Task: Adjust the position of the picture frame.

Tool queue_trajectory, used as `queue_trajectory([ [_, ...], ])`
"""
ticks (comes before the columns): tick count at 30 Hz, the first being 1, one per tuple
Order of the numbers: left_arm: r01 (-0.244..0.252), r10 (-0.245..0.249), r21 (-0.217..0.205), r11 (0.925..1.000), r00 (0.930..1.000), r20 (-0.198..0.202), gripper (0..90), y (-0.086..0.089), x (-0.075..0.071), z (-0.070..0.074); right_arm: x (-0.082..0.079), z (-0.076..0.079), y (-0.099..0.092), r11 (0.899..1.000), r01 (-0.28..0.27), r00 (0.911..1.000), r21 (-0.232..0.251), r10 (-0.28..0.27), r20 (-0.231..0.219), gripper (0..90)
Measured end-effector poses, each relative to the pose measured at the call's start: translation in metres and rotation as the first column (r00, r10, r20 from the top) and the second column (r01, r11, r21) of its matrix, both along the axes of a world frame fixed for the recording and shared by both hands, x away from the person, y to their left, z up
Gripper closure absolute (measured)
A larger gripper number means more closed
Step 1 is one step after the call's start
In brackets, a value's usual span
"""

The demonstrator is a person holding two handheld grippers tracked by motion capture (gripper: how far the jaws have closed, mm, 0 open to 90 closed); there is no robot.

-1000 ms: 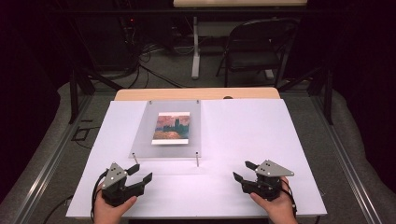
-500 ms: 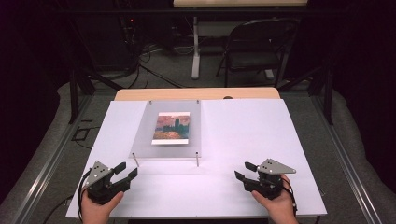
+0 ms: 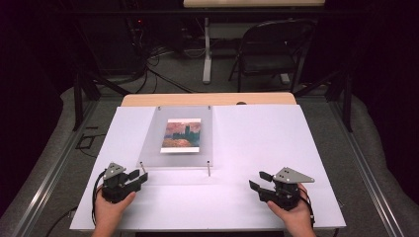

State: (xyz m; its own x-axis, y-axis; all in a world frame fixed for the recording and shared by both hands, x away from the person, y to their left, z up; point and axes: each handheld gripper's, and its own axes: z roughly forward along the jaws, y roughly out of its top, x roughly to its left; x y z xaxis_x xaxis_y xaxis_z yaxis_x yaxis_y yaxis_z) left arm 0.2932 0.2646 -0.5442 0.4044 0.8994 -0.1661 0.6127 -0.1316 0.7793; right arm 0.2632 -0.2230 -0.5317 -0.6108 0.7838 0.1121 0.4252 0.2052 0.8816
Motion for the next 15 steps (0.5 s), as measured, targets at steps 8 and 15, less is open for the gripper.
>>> queue_trajectory([
  [8,0.007,-0.007,0.026,0.9996,0.9999,-0.012,70.1,-0.002,0.015,-0.005,0.000,0.000,0.002,1.000,-0.001,1.0000,-0.010,0.001,-0.001,46.8],
  [15,-0.001,0.003,0.031,0.9995,0.9994,-0.034,79.9,-0.001,0.022,-0.007,0.001,-0.001,0.003,1.000,-0.007,1.0000,-0.009,0.007,-0.001,47.1],
])
